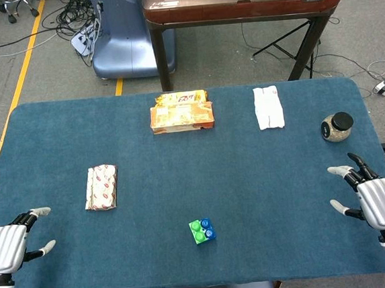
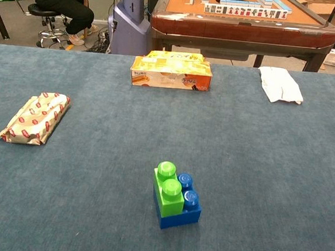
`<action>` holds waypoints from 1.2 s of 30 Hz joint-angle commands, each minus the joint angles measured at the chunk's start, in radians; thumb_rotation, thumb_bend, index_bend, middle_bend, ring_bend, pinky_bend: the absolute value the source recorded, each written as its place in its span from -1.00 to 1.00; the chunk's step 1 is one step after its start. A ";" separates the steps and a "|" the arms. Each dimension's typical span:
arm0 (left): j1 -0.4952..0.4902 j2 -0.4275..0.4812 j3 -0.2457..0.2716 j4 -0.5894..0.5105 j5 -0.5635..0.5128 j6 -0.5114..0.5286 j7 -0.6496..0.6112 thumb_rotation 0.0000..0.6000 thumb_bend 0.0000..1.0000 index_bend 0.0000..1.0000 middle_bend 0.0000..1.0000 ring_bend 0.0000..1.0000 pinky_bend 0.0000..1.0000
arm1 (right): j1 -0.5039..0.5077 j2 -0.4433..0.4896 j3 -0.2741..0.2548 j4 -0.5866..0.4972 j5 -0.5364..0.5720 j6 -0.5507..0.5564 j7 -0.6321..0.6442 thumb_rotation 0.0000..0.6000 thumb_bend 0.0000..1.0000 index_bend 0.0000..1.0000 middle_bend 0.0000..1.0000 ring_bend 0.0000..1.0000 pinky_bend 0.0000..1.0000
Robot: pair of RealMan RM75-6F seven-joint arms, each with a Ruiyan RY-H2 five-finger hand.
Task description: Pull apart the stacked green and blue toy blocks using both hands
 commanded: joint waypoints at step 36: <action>-0.328 -0.326 -0.014 -0.346 0.118 -0.430 0.419 1.00 -1.00 -0.69 1.00 0.85 1.00 | 0.012 0.006 0.013 0.031 0.032 -0.019 0.052 1.00 -0.82 -0.39 -0.30 -0.34 -0.12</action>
